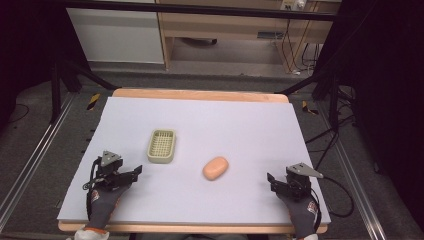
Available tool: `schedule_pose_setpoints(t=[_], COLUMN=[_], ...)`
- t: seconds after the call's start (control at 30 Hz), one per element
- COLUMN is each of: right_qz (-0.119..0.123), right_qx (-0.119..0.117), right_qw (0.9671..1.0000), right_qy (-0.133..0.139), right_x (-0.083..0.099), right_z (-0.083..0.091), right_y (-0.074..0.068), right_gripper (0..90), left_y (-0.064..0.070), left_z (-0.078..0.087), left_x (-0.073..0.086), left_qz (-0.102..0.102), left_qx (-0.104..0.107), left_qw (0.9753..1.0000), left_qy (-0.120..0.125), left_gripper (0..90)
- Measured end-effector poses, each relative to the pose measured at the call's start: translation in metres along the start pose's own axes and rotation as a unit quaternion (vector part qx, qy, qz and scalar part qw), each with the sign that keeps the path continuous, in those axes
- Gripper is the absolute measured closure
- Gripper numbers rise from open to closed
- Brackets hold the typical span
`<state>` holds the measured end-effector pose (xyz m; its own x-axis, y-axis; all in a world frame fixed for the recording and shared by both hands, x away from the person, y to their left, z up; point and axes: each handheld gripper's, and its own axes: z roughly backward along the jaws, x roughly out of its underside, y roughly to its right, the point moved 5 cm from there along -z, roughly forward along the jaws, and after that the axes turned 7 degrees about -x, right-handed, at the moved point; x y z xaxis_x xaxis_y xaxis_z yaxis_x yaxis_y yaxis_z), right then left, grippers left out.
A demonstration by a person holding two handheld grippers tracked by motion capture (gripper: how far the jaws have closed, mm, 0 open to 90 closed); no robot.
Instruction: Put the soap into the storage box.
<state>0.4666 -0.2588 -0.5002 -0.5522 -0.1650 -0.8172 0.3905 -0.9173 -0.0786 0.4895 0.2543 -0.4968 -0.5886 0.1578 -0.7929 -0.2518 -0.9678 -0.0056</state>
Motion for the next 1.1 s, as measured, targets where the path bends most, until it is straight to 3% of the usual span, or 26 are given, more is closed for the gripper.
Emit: schedule_pose_setpoints(t=[0.13, 0.33, 0.53, 0.6, 0.97, 1.03, 1.1], right_qz=[-0.005, -0.010, 0.004, 0.008, 0.011, 0.010, 0.007], right_qx=[0.002, 0.003, 0.005, 0.003, -0.001, -0.003, -0.004], right_qw=[1.0000, 0.9999, 0.9999, 0.9999, 0.9998, 0.9998, 0.9998], right_qy=[0.000, 0.001, -0.008, -0.014, -0.017, -0.015, -0.015], right_x=[0.000, 0.000, 0.001, 0.002, 0.002, 0.002, 0.001], right_z=[0.002, 0.004, 0.002, 0.000, 0.000, 0.001, 0.001], right_y=[-0.001, 0.000, -0.003, -0.004, -0.003, -0.004, -0.004], right_gripper=[22.4, 21.1, 17.2, 17.2, 15.6, 15.5, 15.2], left_y=[0.006, 0.017, 0.026, 0.030, 0.047, 0.054, 0.059], left_z=[0.006, 0.010, 0.011, 0.011, 0.011, 0.010, 0.010], left_x=[-0.004, -0.007, -0.008, -0.009, -0.012, -0.013, -0.015], left_qz=[0.005, 0.001, -0.011, -0.006, -0.023, -0.037, -0.038], left_qx=[0.015, 0.031, 0.041, 0.050, 0.062, 0.068, 0.071], left_qw=[0.9997, 0.9991, 0.9988, 0.9985, 0.9976, 0.9969, 0.9966], left_qy=[0.021, 0.029, 0.026, 0.023, 0.018, 0.013, 0.015], left_gripper=[20.9, 21.6, 21.8, 21.9, 22.0, 21.9, 21.9])
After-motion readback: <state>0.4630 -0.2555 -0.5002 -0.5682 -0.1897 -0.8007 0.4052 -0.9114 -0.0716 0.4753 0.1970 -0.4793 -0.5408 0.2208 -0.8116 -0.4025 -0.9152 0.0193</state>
